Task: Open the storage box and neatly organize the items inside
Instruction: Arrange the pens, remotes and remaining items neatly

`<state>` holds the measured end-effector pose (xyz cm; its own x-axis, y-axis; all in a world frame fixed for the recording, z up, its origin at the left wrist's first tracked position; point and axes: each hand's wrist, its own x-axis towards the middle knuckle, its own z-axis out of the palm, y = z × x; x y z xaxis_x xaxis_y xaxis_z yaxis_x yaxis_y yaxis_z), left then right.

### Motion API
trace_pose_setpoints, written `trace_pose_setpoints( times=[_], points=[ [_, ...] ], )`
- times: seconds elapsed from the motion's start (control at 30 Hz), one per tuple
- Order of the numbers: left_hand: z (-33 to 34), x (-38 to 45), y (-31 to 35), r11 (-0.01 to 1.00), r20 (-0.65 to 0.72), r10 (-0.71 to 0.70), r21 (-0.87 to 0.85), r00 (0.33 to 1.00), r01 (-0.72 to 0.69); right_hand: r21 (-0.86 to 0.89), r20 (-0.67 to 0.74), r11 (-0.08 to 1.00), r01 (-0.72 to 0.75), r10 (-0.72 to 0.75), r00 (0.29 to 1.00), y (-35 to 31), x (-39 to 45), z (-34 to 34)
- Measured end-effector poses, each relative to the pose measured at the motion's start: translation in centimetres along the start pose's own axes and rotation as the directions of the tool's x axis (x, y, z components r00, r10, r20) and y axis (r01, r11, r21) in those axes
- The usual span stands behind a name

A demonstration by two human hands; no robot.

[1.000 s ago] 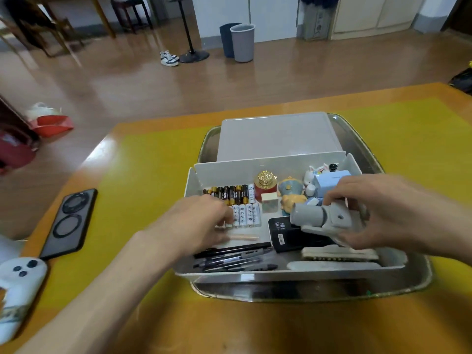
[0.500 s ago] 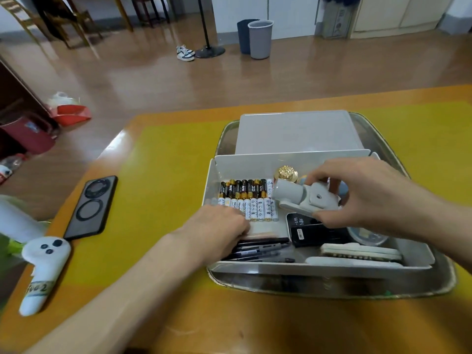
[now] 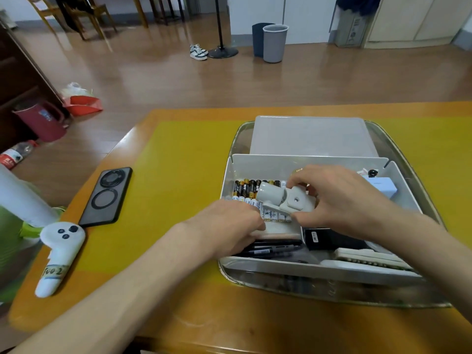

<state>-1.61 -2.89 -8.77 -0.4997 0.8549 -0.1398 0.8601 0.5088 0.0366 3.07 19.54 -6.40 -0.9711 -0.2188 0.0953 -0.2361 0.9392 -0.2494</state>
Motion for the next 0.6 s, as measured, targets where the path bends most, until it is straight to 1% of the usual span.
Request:
trace_pose_setpoints(
  times=[0.07,0.13,0.2,0.27,0.43,0.53,0.6],
  points=[
    [-1.4,-1.3,-0.7,0.999,-0.040,-0.031,-0.044,0.999,0.029,-0.046,0.026,0.999,0.025,-0.024,0.999,-0.4,0.1,0.7],
    [-2.9,-2.8,-1.5,0.994,-0.118,-0.047,-0.105,0.992,0.034,-0.106,0.053,0.993,0.052,-0.046,0.997,-0.8,0.1,1.6],
    [-3.7,-4.0,-2.2,0.993,-0.203,-0.071,-0.108,0.977,0.050,-0.161,0.067,0.985,0.066,-0.056,0.996,-1.1,0.2,2.3],
    [-3.8,-4.4,-2.7,0.993,-0.242,-0.103,-0.083,0.965,0.085,-0.195,0.075,0.977,0.083,-0.070,0.995,-1.5,0.4,3.0],
    [-2.8,-3.9,-2.8,0.995,-0.224,-0.104,-0.025,0.969,0.101,-0.235,0.122,0.964,0.123,-0.096,0.988,-1.9,0.9,4.4],
    [-2.6,-3.7,-2.7,0.995,-0.228,-0.103,-0.016,0.968,0.102,-0.197,0.105,0.970,0.140,-0.122,0.987,-2.1,1.1,4.9],
    [-2.5,-3.6,-2.7,0.995,-0.228,-0.094,-0.008,0.969,0.095,-0.135,0.102,0.980,0.144,-0.131,0.986,-2.2,1.1,5.2]
  ],
)
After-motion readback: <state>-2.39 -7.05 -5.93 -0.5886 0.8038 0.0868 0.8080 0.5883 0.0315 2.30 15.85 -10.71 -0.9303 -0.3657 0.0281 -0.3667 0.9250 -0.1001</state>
